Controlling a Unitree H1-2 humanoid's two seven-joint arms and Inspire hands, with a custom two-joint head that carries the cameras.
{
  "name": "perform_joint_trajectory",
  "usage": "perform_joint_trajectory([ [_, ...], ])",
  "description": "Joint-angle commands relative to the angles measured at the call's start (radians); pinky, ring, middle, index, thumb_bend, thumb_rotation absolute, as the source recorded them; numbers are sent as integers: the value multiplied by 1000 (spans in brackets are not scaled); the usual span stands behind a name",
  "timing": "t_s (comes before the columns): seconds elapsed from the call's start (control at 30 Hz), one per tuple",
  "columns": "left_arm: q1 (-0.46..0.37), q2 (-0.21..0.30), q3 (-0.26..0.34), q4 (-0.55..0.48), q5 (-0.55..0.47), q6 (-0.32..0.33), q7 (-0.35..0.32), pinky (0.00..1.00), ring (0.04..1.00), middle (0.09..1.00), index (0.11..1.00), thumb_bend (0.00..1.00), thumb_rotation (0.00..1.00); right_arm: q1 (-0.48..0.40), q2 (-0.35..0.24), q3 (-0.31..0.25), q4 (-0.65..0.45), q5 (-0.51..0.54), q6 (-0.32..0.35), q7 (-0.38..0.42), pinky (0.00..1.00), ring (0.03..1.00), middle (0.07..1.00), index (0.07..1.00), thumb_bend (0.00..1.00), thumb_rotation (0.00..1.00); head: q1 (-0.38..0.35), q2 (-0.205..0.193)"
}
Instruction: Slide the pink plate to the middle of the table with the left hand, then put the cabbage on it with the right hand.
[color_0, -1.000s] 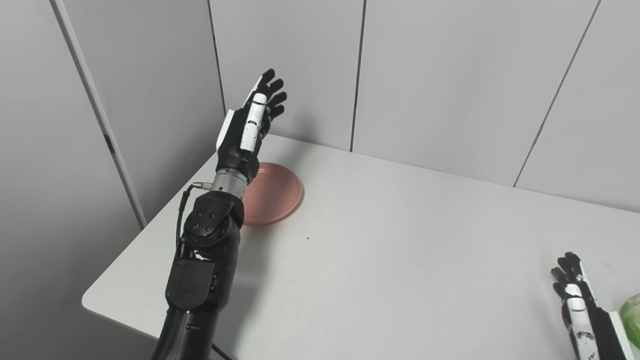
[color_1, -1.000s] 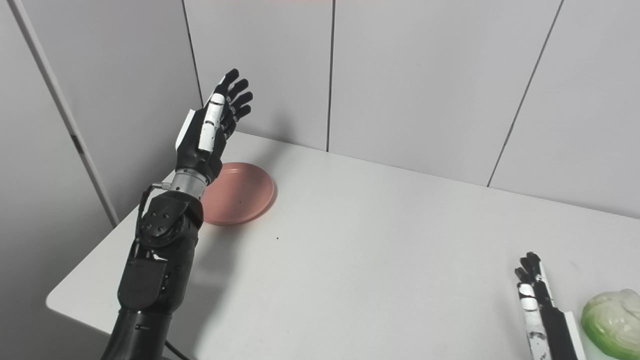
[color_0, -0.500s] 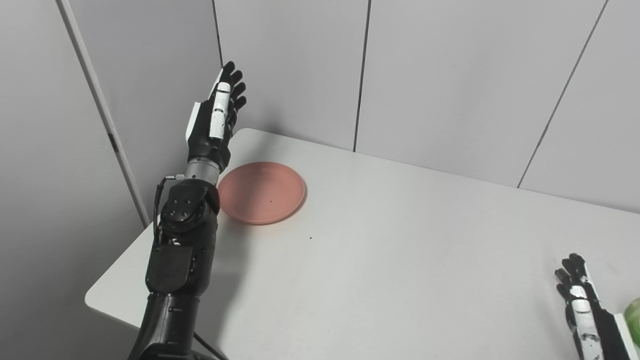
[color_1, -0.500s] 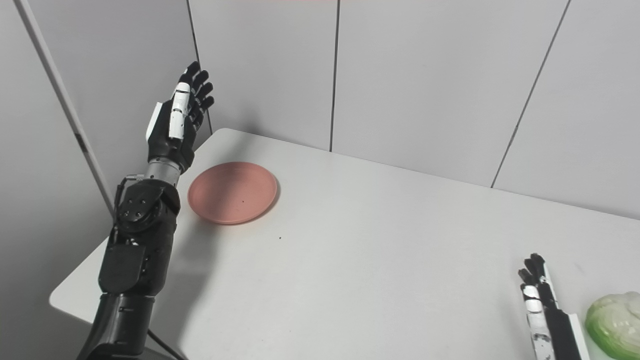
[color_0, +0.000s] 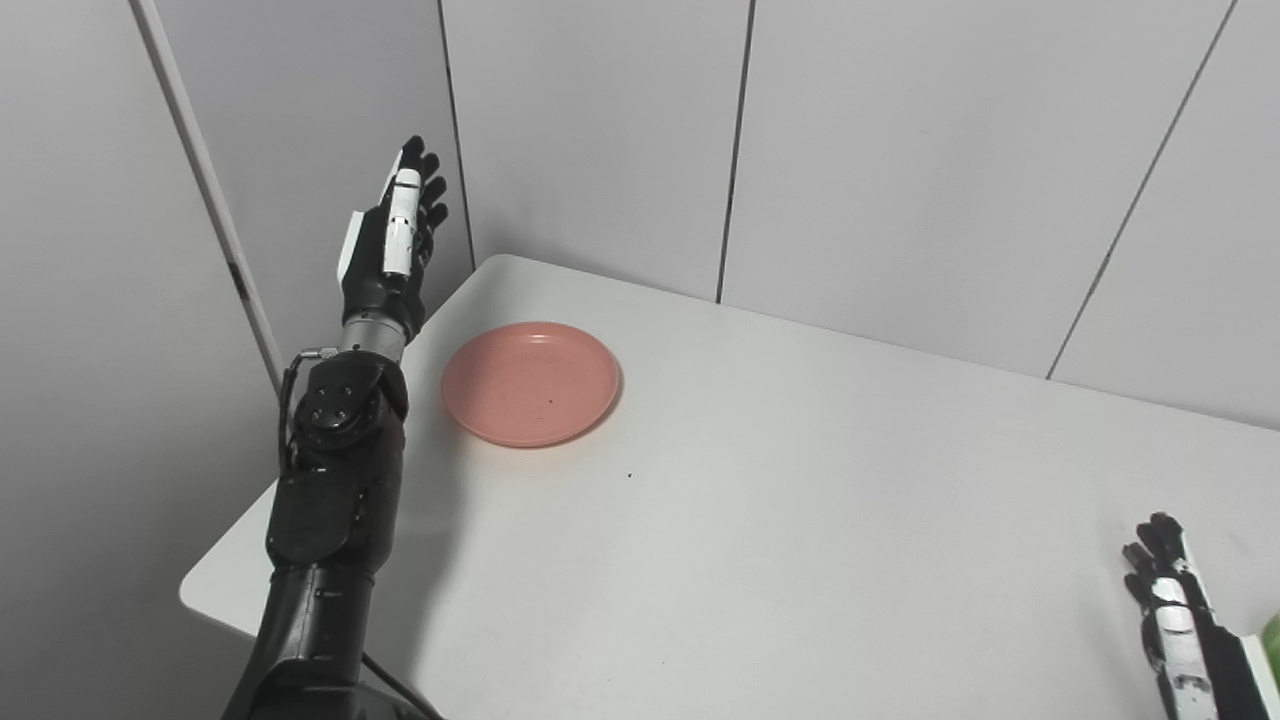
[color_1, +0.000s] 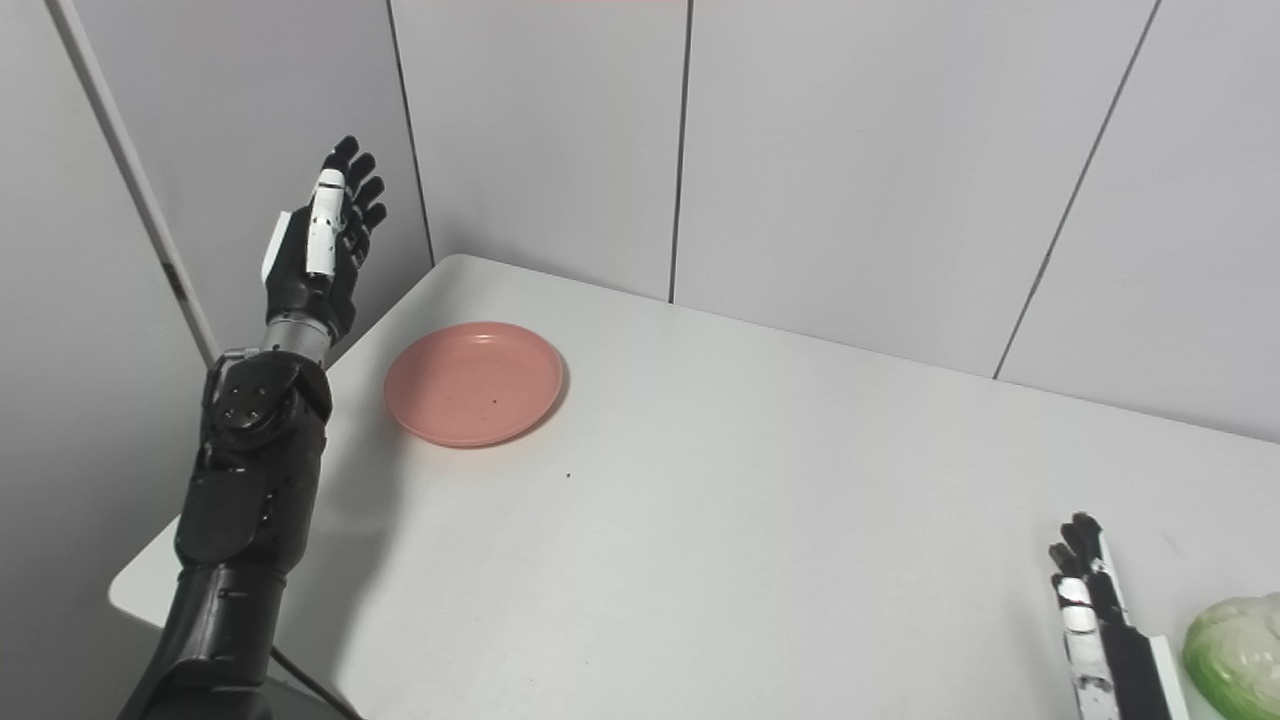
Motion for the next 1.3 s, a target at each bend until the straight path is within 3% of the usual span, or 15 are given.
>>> perform_joint_trajectory([
  [0.0, -43, 42, 16, 11, -20, -44, 3, 968, 948, 952, 932, 425, 987, 47, -3, -6, 26, 6, 16, 5, 1000, 987, 994, 999, 311, 1000, -1, 1],
  [0.67, -55, 67, 33, 199, -76, -65, -4, 896, 918, 925, 901, 425, 1000, 47, -6, -4, 14, 13, 26, 9, 1000, 998, 1000, 1000, 314, 1000, 0, 7],
  [1.27, -88, 55, 39, 375, -121, -102, -14, 886, 905, 909, 894, 411, 1000, 52, 1, -7, -9, 9, 54, -1, 1000, 992, 993, 999, 271, 1000, -2, 18],
])
